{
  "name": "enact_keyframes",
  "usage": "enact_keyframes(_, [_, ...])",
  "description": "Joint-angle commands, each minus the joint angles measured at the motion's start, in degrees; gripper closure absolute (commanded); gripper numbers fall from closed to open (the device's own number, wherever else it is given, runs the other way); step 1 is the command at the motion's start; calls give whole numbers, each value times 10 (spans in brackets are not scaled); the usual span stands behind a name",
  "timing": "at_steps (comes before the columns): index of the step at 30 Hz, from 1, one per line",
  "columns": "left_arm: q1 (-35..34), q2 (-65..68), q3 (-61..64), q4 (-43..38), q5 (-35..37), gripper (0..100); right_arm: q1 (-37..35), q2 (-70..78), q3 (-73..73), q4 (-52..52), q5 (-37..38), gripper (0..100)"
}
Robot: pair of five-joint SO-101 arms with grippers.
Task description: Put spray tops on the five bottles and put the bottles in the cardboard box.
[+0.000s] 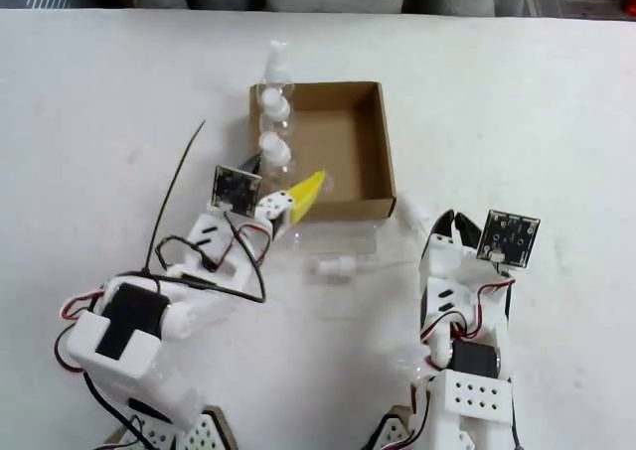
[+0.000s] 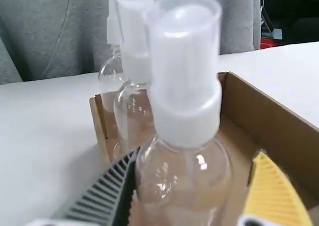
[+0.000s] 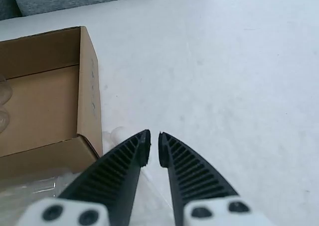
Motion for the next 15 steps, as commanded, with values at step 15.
enact_keyframes(15, [-1,-275,148,64,4,668,6,-1,5,-9,-4,984])
